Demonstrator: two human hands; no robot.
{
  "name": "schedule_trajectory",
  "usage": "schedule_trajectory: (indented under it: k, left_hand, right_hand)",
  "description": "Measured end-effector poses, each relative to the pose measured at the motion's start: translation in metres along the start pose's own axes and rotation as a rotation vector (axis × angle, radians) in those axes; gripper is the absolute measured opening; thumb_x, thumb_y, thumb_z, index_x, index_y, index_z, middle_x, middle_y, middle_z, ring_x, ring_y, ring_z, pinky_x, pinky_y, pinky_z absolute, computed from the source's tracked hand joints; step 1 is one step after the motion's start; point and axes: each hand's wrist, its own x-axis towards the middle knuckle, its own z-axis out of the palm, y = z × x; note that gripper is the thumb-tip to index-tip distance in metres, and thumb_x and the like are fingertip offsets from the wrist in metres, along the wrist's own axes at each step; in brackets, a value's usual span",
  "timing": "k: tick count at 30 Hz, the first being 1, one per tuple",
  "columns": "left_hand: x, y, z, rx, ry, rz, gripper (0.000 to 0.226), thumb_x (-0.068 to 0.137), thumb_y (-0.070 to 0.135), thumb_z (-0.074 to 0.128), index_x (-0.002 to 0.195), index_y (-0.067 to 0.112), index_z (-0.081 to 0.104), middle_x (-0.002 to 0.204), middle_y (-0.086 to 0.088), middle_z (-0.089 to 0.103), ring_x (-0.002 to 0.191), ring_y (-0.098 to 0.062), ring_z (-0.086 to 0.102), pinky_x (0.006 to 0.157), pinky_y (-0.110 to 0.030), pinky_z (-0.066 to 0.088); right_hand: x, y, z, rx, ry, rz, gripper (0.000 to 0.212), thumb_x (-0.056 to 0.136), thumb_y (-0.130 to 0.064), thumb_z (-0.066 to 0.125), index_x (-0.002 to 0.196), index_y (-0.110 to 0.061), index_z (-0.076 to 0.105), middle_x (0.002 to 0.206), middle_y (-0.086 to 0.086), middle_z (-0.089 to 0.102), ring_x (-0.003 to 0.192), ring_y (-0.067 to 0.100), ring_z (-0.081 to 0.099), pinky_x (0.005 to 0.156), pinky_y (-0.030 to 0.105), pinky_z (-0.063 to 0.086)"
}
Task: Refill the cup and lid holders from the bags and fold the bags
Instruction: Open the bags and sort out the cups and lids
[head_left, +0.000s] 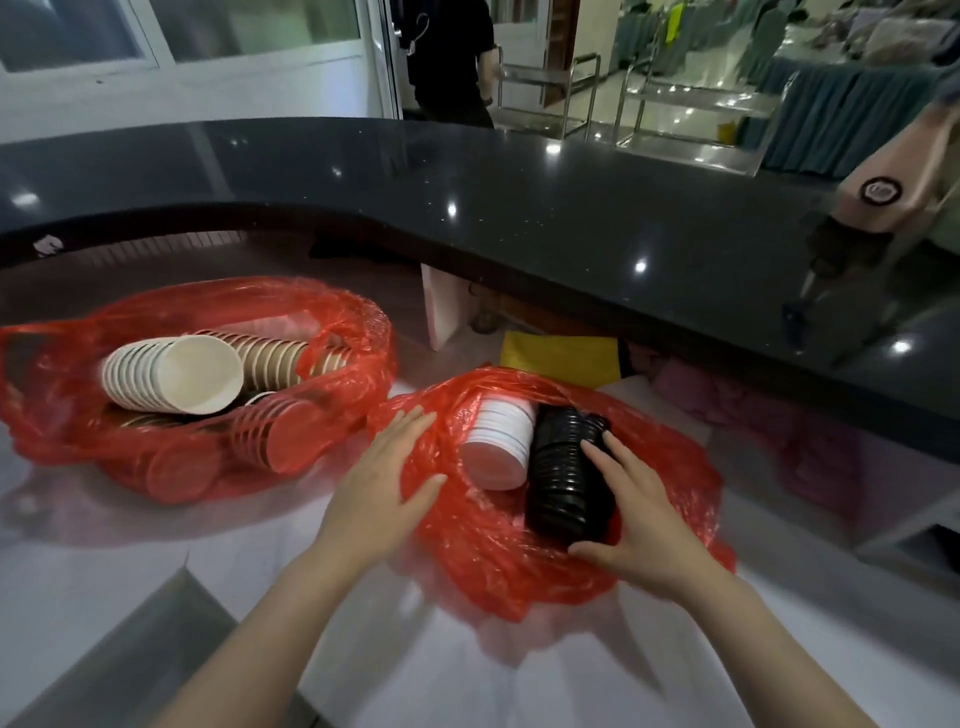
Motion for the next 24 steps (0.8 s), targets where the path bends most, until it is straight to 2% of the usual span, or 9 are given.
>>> schedule_trajectory:
  k: [4, 7, 9, 12, 15, 19, 21, 24]
  left_hand:
    - [0.008, 0.019, 0.026, -0.024, -0.086, 0.025, 0.070, 0.080, 0.045, 0.069, 0.140, 0.038, 0.033, 0.147, 0.016, 0.034, 0.137, -0.001, 0.029, 0.111, -0.021, 0.023]
    - [0.012, 0.030, 0.050, -0.020, -0.191, 0.041, 0.078, 0.074, 0.050, 0.075, 0.138, 0.043, 0.031, 0.142, 0.023, 0.030, 0.133, 0.006, 0.026, 0.106, -0.004, 0.013]
    - [0.014, 0.035, 0.065, 0.014, -0.233, 0.086, 0.079, 0.073, 0.047, 0.076, 0.141, 0.036, 0.036, 0.141, 0.022, 0.030, 0.131, 0.006, 0.025, 0.104, 0.000, 0.008]
    - [0.017, 0.041, 0.079, 0.067, -0.245, 0.126, 0.079, 0.074, 0.041, 0.077, 0.142, 0.031, 0.040, 0.142, 0.021, 0.029, 0.130, 0.004, 0.026, 0.106, -0.002, 0.008]
    - [0.021, 0.044, 0.089, 0.142, -0.257, 0.131, 0.086, 0.074, 0.040, 0.077, 0.147, 0.029, 0.032, 0.151, 0.016, 0.025, 0.137, -0.006, 0.026, 0.110, -0.010, 0.011]
    - [0.028, 0.048, 0.097, 0.190, -0.286, 0.116, 0.091, 0.077, 0.041, 0.074, 0.150, 0.031, 0.021, 0.158, 0.011, 0.017, 0.141, -0.011, 0.021, 0.114, -0.023, 0.019]
    - [0.030, 0.049, 0.099, 0.189, -0.281, 0.125, 0.085, 0.081, 0.041, 0.071, 0.150, 0.033, 0.022, 0.157, 0.012, 0.018, 0.140, -0.010, 0.023, 0.114, -0.023, 0.019]
    - [0.033, 0.050, 0.098, 0.160, -0.262, 0.138, 0.073, 0.086, 0.044, 0.064, 0.148, 0.034, 0.027, 0.156, 0.012, 0.022, 0.139, -0.009, 0.025, 0.111, -0.016, 0.014]
  right_hand:
    - [0.013, 0.009, -0.008, -0.002, -0.018, -0.020, 0.111, 0.064, -0.059, 0.075, 0.151, -0.040, 0.007, 0.157, -0.019, 0.001, 0.143, 0.009, 0.004, 0.117, 0.033, 0.013]
    - [0.024, 0.013, -0.010, 0.015, 0.050, -0.032, 0.102, 0.069, -0.055, 0.075, 0.151, -0.033, 0.018, 0.155, -0.013, 0.015, 0.141, 0.012, 0.015, 0.116, 0.030, 0.018]
    - [0.028, 0.014, -0.008, 0.032, 0.096, -0.049, 0.095, 0.071, -0.051, 0.076, 0.149, -0.027, 0.026, 0.152, -0.009, 0.024, 0.139, 0.014, 0.023, 0.114, 0.028, 0.021]
    - [0.030, 0.015, -0.003, 0.067, 0.134, -0.058, 0.090, 0.070, -0.051, 0.076, 0.145, -0.023, 0.035, 0.146, -0.008, 0.031, 0.134, 0.012, 0.030, 0.109, 0.021, 0.023]
    - [0.033, 0.017, -0.005, 0.128, 0.111, -0.052, 0.085, 0.073, -0.057, 0.070, 0.143, -0.022, 0.038, 0.141, -0.008, 0.033, 0.130, 0.008, 0.031, 0.107, 0.021, 0.024]
    - [0.042, 0.017, -0.011, 0.132, 0.196, -0.040, 0.052, 0.093, -0.043, 0.049, 0.140, -0.019, 0.045, 0.139, 0.000, 0.043, 0.129, 0.019, 0.039, 0.108, 0.028, 0.030]
    - [0.049, 0.017, -0.014, 0.117, 0.210, -0.023, 0.045, 0.097, -0.035, 0.047, 0.138, -0.016, 0.047, 0.140, 0.004, 0.046, 0.130, 0.022, 0.041, 0.110, 0.031, 0.030]
    - [0.065, 0.018, -0.021, 0.081, 0.185, 0.017, 0.046, 0.100, -0.035, 0.041, 0.141, -0.015, 0.044, 0.145, 0.006, 0.044, 0.135, 0.022, 0.037, 0.114, 0.035, 0.026]
